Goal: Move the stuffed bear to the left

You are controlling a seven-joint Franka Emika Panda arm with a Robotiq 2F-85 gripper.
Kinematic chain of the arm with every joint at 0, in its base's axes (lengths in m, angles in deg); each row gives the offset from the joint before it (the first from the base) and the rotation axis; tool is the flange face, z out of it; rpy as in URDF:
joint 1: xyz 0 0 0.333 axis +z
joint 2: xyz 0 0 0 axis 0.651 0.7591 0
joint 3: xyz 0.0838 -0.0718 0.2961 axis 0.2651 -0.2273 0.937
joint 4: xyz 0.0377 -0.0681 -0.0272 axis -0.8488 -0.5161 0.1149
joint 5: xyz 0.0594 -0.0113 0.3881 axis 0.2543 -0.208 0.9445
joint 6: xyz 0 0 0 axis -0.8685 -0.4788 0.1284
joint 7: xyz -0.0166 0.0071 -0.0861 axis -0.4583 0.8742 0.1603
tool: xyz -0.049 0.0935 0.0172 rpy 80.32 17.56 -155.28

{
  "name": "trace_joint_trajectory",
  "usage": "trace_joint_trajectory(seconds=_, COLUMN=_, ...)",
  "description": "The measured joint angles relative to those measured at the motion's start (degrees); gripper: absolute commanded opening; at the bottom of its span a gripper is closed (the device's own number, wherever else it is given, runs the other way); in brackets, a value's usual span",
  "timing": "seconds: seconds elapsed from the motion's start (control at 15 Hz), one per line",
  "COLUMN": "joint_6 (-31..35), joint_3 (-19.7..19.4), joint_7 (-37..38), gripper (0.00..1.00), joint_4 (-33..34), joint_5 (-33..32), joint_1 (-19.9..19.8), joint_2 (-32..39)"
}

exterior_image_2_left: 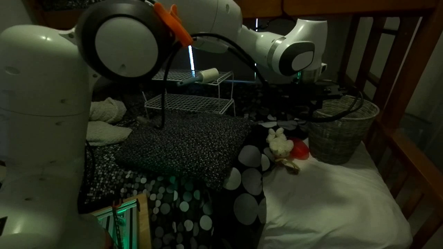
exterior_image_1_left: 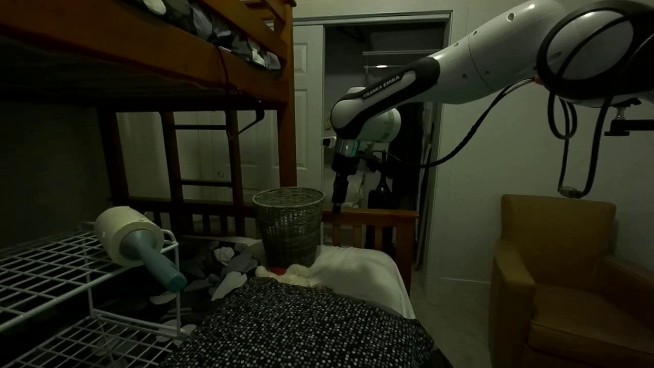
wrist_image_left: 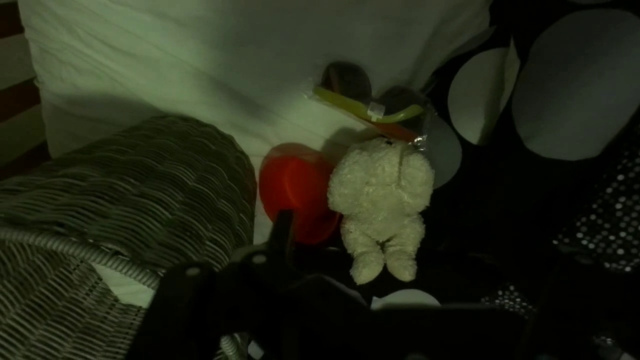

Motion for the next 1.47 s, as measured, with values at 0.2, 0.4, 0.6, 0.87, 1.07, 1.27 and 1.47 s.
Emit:
trace_joint_trajectory(seconds=0.2, joint_6=-0.39, joint_3=0.15, joint_7=-0.04, gripper=1.00, joint_4=0.33, joint_5=-0.08, joint_1=-0.17, joint_2=-0.02)
trace_joint_trajectory(seconds=0.4, joint_6=-0.39, joint_3=1.34, joint_7=4.16, gripper=1.00, joint_4=0.12, joint_5=-0.57, joint_1=0.43, joint_2=0.27)
trace_joint_trajectory(seconds=0.6, joint_6=-0.11, joint_3=2.20, joint_7=13.88, gripper=1.00, joint_4=-1.17, joint_5=-2.64, joint_1=3.02, joint_2=0.47)
trace_joint_trajectory(seconds=0.87, joint_6=10.46, joint_3=2.86, joint_7=27.52, gripper=1.00, joint_4=-5.51, joint_5=-6.72, joint_1=6.57, joint_2=1.26)
trace_joint_trajectory(seconds=1.07, joint_6=18.68, joint_3=3.22, joint_7=31.47, gripper=1.00, joint_4=-7.11, joint_5=-11.83, joint_1=8.72, joint_2=5.17)
trace_joint_trajectory(seconds=1.27, joint_6=19.51, joint_3=3.77, joint_7=31.83, gripper=1.00, joint_4=-6.50, joint_5=-12.15, joint_1=8.80, joint_2=6.82)
trace_joint_trajectory(seconds=1.47, joint_6=20.31, joint_3=3.87, joint_7=32.15, gripper=1.00, joint_4=-6.00, joint_5=-12.46, joint_1=8.41, joint_2=6.35)
